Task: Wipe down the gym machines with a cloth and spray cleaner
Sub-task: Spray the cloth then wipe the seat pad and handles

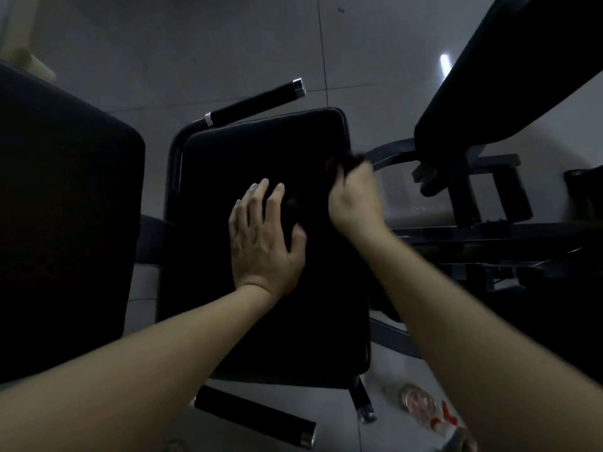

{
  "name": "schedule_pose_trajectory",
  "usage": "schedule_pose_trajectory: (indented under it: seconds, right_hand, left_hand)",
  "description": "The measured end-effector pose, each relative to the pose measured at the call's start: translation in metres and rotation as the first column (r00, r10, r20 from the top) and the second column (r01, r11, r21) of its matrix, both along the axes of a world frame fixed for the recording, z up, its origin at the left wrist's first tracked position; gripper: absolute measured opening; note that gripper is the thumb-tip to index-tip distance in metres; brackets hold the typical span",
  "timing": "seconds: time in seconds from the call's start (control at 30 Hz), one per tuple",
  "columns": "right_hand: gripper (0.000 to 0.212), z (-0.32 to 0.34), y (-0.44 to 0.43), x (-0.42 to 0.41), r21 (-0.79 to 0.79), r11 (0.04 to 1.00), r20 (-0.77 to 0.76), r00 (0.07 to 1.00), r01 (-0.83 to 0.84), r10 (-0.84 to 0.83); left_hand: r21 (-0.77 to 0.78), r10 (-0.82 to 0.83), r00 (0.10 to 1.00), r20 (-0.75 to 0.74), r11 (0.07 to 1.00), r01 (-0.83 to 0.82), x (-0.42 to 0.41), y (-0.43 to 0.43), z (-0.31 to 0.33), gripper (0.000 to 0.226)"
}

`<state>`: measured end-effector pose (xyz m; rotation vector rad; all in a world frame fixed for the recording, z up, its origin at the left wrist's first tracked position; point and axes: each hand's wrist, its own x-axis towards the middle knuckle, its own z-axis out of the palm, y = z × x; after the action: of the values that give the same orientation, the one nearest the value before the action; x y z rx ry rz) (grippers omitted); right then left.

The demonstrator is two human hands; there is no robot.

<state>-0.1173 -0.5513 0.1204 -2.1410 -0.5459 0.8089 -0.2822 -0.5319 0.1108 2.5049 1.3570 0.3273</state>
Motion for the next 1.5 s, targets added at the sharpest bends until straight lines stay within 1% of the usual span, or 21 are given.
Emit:
schedule_pose_trajectory:
  seconds: [0.1, 0.17, 0.23, 0.3, 0.37, 0.43, 0.5, 0.6, 0.7, 0.77, 0.83, 0.93, 1.0, 1.07, 1.1, 1.17, 1.2, 1.27, 1.33, 1.4, 1.5]
  right_hand:
    - [0.04, 0.004, 0.064, 0.044, -0.009, 1.0, 0.006, 1.0, 0.026, -0.026]
    - [0.041, 0.005, 0.067, 0.042, -0.014, 1.0, 0.026, 1.0, 0.005, -0.004]
    - [0.044, 0.004, 0.021, 0.017, 0.062, 0.995, 0.078, 0.994, -0.08, 0.075]
    - [0.049, 0.005, -0.051, -0.027, 0.124, 0.985, 0.061, 0.991, -0.123, 0.116]
    - [0.052, 0.015, -0.124, -0.072, 0.068, 0.991, 0.009, 0.993, -0.115, 0.114]
    - [0.054, 0.021, -0.168, -0.105, 0.016, 0.992, 0.011, 0.992, -0.124, 0.124]
    - [0.048, 0.022, -0.161, -0.102, -0.025, 0.994, 0.022, 0.994, -0.107, 0.107]
    - [0.034, 0.017, -0.086, -0.059, -0.049, 0.999, -0.01, 1.0, -0.025, 0.024]
    - [0.039, 0.009, -0.008, -0.009, -0.012, 0.999, -0.01, 0.999, 0.047, -0.047]
    - [0.046, 0.002, 0.011, 0.004, 0.002, 0.999, -0.023, 0.998, 0.052, -0.052]
    - [0.048, 0.0, -0.004, -0.003, 0.034, 0.999, -0.034, 0.999, 0.038, -0.037]
    - [0.052, 0.009, -0.085, -0.057, 0.083, 0.996, 0.009, 1.0, 0.007, -0.008]
    - [0.057, 0.02, -0.16, -0.107, 0.036, 0.999, -0.018, 1.0, -0.008, 0.009]
    - [0.056, 0.026, -0.21, -0.139, 0.003, 1.0, -0.003, 1.0, -0.025, 0.025]
    - [0.053, 0.024, -0.213, -0.138, -0.026, 0.999, 0.028, 0.999, -0.034, 0.035]
    - [0.046, 0.014, -0.172, -0.111, -0.029, 0.999, 0.05, 0.998, -0.024, 0.025]
    - [0.041, 0.007, -0.139, -0.089, -0.016, 1.0, 0.042, 0.999, -0.015, 0.015]
    - [0.036, -0.002, -0.073, -0.046, 0.02, 1.0, -0.037, 0.999, 0.004, -0.004]
    - [0.04, -0.006, -0.05, -0.03, 0.07, 0.997, -0.029, 0.999, 0.036, -0.034]
    - [0.048, -0.001, -0.082, -0.051, 0.115, 0.993, 0.013, 1.0, 0.015, -0.017]
    - [0.052, 0.005, -0.178, -0.122, 0.107, 0.991, -0.01, 0.997, 0.075, -0.074]
  left_hand:
    - [-0.002, 0.002, 1.0, 0.018, 1.0, -0.002, 0.001, -0.002, 0.001, 0.065]
    - [0.0, 0.009, 1.0, 0.029, 1.0, -0.009, 0.0, -0.001, 0.0, 0.064]
    - [-0.015, 0.015, 1.0, 0.013, 1.0, -0.014, 0.0, -0.002, 0.0, 0.064]
    - [-0.006, 0.019, 1.0, -0.017, 1.0, -0.019, 0.001, -0.003, 0.002, 0.063]
    - [-0.007, 0.01, 0.999, -0.032, 1.0, -0.011, 0.002, -0.004, 0.005, 0.063]
    - [0.0, 0.012, 0.999, -0.039, 1.0, -0.012, 0.0, -0.007, 0.004, 0.062]
    - [-0.006, 0.01, 0.999, -0.046, 1.0, -0.01, 0.0, -0.006, 0.004, 0.062]
    - [0.005, 0.0, 0.999, -0.041, 1.0, 0.0, 0.0, -0.003, 0.001, 0.064]
    - [0.009, -0.007, 1.0, -0.022, 1.0, 0.007, 0.0, 0.0, -0.001, 0.065]
    - [0.008, 0.004, 1.0, -0.022, 1.0, -0.004, 0.0, 0.001, -0.001, 0.066]
    - [0.006, 0.011, 1.0, -0.025, 1.0, -0.011, 0.002, -0.001, 0.002, 0.066]
    - [0.003, 0.014, 0.999, -0.043, 1.0, -0.014, 0.002, -0.003, 0.003, 0.063]
    - [-0.007, 0.021, 0.998, -0.053, 1.0, -0.021, 0.001, -0.006, 0.004, 0.061]
    - [0.001, 0.023, 0.998, -0.06, 1.0, -0.023, 0.002, -0.007, 0.004, 0.06]
    - [0.005, 0.022, 0.998, -0.059, 1.0, -0.022, 0.002, -0.006, 0.004, 0.06]
    - [0.01, 0.02, 0.999, -0.051, 1.0, -0.019, 0.001, -0.005, 0.004, 0.06]
    - [0.008, 0.017, 0.999, -0.048, 1.0, -0.017, 0.001, -0.005, 0.003, 0.061]
    - [0.012, 0.017, 0.999, -0.047, 1.0, -0.017, 0.001, -0.005, 0.001, 0.062]
    - [0.019, 0.016, 0.999, -0.04, 1.0, -0.016, 0.001, -0.003, 0.0, 0.061]
    - [0.016, 0.019, 0.999, -0.037, 1.0, -0.019, 0.001, -0.004, 0.002, 0.06]
    - [0.01, 0.018, 0.999, -0.049, 1.0, -0.017, 0.002, -0.006, 0.004, 0.059]
